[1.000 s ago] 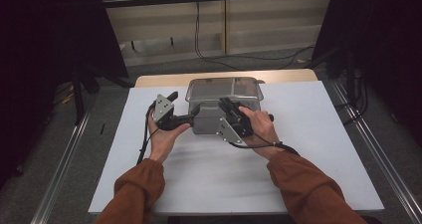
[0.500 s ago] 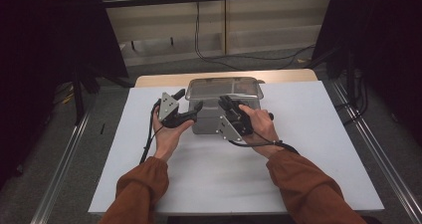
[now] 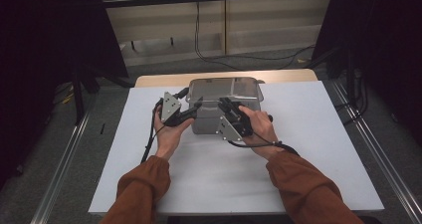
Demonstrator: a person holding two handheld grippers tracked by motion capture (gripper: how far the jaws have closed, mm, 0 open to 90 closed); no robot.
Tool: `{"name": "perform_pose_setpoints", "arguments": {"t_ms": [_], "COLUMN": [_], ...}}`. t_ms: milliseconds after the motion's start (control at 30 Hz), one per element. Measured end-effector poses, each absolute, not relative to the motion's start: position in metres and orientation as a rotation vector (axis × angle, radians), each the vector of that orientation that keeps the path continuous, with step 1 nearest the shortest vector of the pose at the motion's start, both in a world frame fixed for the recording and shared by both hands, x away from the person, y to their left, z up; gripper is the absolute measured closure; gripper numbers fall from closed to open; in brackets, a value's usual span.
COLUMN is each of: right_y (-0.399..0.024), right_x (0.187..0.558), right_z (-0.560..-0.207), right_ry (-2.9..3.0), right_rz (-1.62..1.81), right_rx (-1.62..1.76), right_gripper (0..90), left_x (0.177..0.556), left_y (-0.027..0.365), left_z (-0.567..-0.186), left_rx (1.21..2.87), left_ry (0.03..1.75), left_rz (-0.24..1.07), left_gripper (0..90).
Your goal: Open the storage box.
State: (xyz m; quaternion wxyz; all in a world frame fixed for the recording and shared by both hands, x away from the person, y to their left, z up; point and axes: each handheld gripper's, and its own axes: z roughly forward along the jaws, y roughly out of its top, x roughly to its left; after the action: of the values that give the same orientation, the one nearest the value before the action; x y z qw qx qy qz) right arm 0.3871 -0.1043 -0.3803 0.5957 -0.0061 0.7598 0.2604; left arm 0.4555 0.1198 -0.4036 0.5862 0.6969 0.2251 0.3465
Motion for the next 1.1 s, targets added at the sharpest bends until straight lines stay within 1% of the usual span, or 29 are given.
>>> {"name": "perform_pose_setpoints", "arguments": {"t_ms": [133, 200, 267, 333, 400, 600, 733, 933, 1100], "right_y": [-0.108, -0.111, -0.115, -0.119, -0.123, -0.138, -0.147, -0.161, -0.173], "right_x": [0.39, 0.391, 0.393, 0.394, 0.394, 0.397, 0.399, 0.402, 0.406], "right_z": [-0.381, -0.381, -0.382, -0.382, -0.383, -0.384, -0.384, -0.383, -0.381], "right_ry": [1.779, 1.794, 1.804, 1.814, 1.818, 1.828, 1.832, 1.856, 1.865], "right_rz": [0.649, 0.674, 0.703, 0.731, 0.756, 0.854, 0.906, 0.988, 1.059], "right_rx": [0.03, 0.063, 0.1, 0.138, 0.171, 0.296, 0.366, 0.478, 0.55], "right_gripper": [73.9, 70.0, 68.1, 62.2, 59.5, 36.9, 28.3, 22.4, 22.7], "left_x": [0.456, 0.457, 0.456, 0.456, 0.457, 0.457, 0.457, 0.457, 0.457], "left_y": [0.119, 0.12, 0.12, 0.12, 0.12, 0.12, 0.121, 0.121, 0.121], "left_z": [-0.405, -0.405, -0.405, -0.405, -0.405, -0.405, -0.405, -0.405, -0.405], "left_rx": [1.623, 1.623, 1.622, 1.625, 1.618, 1.621, 1.622, 1.613, 1.615], "left_ry": [0.519, 0.519, 0.519, 0.519, 0.521, 0.523, 0.524, 0.528, 0.535], "left_rz": [0.813, 0.809, 0.808, 0.812, 0.807, 0.797, 0.797, 0.789, 0.787], "left_gripper": [43.7, 43.8, 43.8, 43.8, 43.8, 43.6, 43.2, 43.0, 42.9]}}
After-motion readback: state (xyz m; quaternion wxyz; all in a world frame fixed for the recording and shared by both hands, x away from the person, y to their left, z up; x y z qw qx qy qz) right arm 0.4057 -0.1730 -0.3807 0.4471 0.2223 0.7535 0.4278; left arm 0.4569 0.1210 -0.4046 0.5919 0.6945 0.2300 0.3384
